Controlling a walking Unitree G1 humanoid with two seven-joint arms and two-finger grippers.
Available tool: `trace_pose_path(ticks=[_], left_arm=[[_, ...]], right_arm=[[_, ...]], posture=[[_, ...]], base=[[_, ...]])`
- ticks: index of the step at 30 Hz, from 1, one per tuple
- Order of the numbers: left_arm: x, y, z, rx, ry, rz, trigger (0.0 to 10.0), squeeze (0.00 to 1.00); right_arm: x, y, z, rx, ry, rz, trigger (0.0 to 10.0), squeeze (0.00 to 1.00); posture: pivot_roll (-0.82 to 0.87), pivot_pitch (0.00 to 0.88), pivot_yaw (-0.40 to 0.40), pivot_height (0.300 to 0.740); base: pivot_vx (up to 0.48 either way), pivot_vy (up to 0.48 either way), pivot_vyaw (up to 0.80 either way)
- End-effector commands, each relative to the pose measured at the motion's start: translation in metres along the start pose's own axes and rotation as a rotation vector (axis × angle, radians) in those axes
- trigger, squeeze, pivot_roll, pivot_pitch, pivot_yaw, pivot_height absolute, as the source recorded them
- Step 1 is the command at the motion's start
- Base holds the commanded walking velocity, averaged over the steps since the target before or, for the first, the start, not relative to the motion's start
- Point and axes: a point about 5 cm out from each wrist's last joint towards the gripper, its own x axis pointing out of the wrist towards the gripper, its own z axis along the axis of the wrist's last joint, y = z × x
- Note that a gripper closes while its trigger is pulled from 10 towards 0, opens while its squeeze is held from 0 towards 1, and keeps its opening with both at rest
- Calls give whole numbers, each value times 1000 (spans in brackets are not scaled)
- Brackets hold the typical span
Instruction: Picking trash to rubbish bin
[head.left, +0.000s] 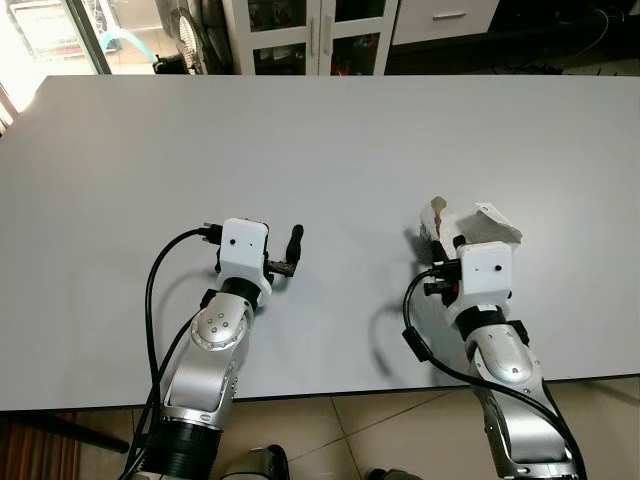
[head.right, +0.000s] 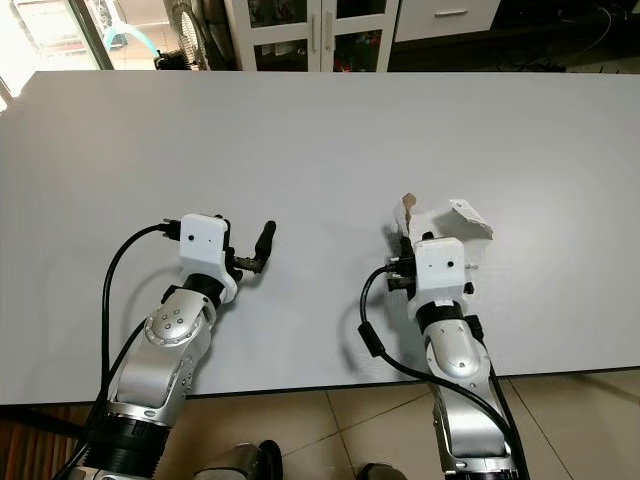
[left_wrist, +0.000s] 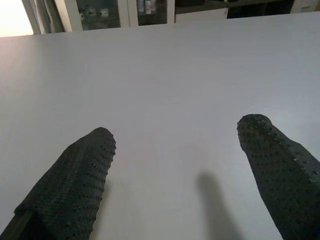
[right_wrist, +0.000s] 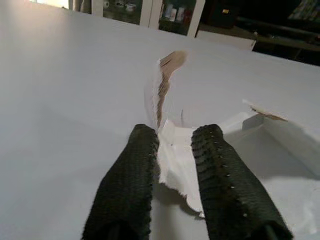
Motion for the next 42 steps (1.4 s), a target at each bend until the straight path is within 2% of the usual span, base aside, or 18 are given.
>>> trace_pose_path(ticks=[1, 18, 30, 31, 33, 34, 35, 42], left_arm=[[2, -2, 2, 5, -11, -16, 10000, 0], [0, -2, 1, 7, -8, -16, 10000, 0], [-1, 0, 1, 11, -11, -19, 10000, 0], [-2, -1, 1, 10, -11, -20, 10000, 0], [-3, -1, 1, 10, -11, -21, 10000, 0], [-3, -1, 1, 9, -11, -22, 10000, 0], [-3, -1, 1, 9, -11, -22, 10000, 0], [-3, -1, 2, 9, -12, -22, 10000, 0]], right_arm=[[0, -2, 4, -3, -5, -16, 10000, 1000], [9, -1, 1, -2, 27, -17, 10000, 1000], [24, -2, -5, 13, 58, -3, 10000, 1000], [25, -1, -6, 16, 61, 1, 10000, 957], [27, 0, -7, 22, 64, 8, 10000, 514], [28, 0, -7, 23, 64, 12, 10000, 39], [29, 1, -7, 24, 66, 14, 10000, 0], [41, 2, -13, 55, 96, 34, 10000, 0]], posture=[[-10, 115, 13, 740], [3, 120, 13, 740], [13, 124, 15, 740], [13, 124, 15, 740], [16, 128, 17, 740], [16, 128, 17, 740], [19, 130, 17, 740], [24, 137, 22, 740]], base=[[0, 0, 0], [0, 0, 0], [0, 0, 0], [0, 0, 0], [0, 0, 0], [0, 0, 0], [0, 0, 0], [0, 0, 0]])
